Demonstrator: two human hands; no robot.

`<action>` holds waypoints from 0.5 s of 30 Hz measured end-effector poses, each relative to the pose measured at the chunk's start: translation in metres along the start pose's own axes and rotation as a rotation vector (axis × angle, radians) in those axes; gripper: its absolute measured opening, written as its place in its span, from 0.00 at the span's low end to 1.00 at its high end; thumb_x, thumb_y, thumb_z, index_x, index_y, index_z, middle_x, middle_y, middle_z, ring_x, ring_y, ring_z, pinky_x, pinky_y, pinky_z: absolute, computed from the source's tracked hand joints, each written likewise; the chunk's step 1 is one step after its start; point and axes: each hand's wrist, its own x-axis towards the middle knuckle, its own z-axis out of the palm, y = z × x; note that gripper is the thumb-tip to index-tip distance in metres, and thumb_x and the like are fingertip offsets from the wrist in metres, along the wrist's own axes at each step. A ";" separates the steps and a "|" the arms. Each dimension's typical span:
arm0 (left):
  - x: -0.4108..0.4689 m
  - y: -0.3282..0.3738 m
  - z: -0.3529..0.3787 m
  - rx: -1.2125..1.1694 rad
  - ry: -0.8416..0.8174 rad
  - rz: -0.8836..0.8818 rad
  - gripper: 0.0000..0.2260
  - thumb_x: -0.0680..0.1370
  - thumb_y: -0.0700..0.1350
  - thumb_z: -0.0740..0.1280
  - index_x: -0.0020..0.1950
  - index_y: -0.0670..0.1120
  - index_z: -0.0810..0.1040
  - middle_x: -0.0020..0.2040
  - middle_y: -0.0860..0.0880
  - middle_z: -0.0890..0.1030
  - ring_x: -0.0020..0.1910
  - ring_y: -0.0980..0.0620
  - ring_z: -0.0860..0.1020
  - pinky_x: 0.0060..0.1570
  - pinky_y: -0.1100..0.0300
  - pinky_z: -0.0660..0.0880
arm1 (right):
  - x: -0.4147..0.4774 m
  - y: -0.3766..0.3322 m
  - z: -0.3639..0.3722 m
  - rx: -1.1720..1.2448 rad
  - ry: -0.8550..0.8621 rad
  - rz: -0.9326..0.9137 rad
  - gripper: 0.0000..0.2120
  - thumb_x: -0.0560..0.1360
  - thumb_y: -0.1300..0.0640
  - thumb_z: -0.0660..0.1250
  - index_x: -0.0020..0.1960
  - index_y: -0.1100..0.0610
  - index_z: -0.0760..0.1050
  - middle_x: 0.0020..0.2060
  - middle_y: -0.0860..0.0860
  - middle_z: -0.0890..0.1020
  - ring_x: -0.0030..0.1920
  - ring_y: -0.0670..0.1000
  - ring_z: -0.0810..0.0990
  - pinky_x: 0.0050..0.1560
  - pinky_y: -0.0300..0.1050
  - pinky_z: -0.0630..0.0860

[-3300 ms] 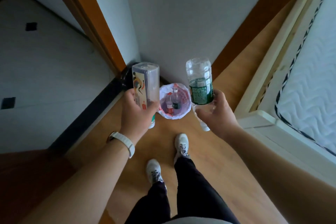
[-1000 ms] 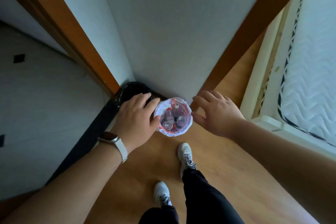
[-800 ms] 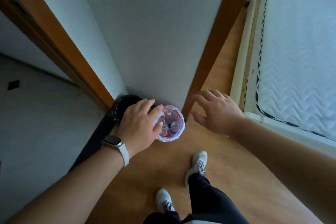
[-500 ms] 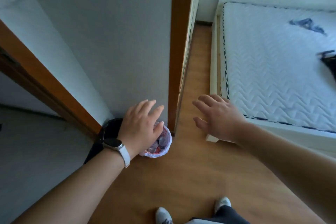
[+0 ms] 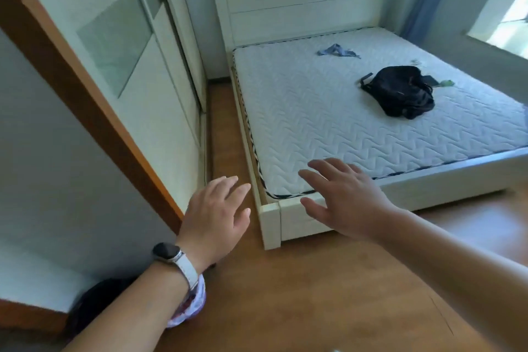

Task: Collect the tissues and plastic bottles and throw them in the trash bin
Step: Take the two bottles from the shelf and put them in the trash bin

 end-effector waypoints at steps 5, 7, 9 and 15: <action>0.078 0.096 0.026 -0.022 0.029 0.223 0.18 0.76 0.52 0.63 0.64 0.48 0.76 0.62 0.45 0.77 0.63 0.43 0.74 0.57 0.46 0.74 | -0.051 0.095 -0.017 -0.017 0.019 0.154 0.26 0.77 0.37 0.54 0.68 0.50 0.70 0.65 0.49 0.74 0.66 0.54 0.71 0.64 0.54 0.71; 0.104 0.134 0.035 -0.038 0.034 0.300 0.19 0.76 0.53 0.62 0.64 0.48 0.76 0.62 0.45 0.77 0.62 0.44 0.74 0.56 0.46 0.73 | -0.073 0.127 -0.022 -0.026 0.046 0.222 0.26 0.76 0.37 0.55 0.67 0.50 0.71 0.64 0.49 0.75 0.65 0.54 0.73 0.62 0.53 0.72; 0.125 0.170 0.042 -0.065 0.044 0.376 0.19 0.76 0.52 0.63 0.65 0.48 0.75 0.62 0.45 0.76 0.62 0.44 0.74 0.57 0.46 0.73 | -0.097 0.154 -0.026 -0.039 0.085 0.296 0.25 0.75 0.38 0.57 0.65 0.50 0.73 0.62 0.49 0.77 0.62 0.54 0.75 0.59 0.53 0.73; 0.187 0.263 0.059 -0.139 0.087 0.576 0.18 0.76 0.53 0.63 0.64 0.49 0.75 0.62 0.46 0.76 0.61 0.44 0.74 0.55 0.47 0.72 | -0.161 0.222 -0.042 -0.079 0.072 0.522 0.26 0.74 0.37 0.56 0.66 0.51 0.73 0.63 0.50 0.77 0.63 0.55 0.75 0.59 0.52 0.74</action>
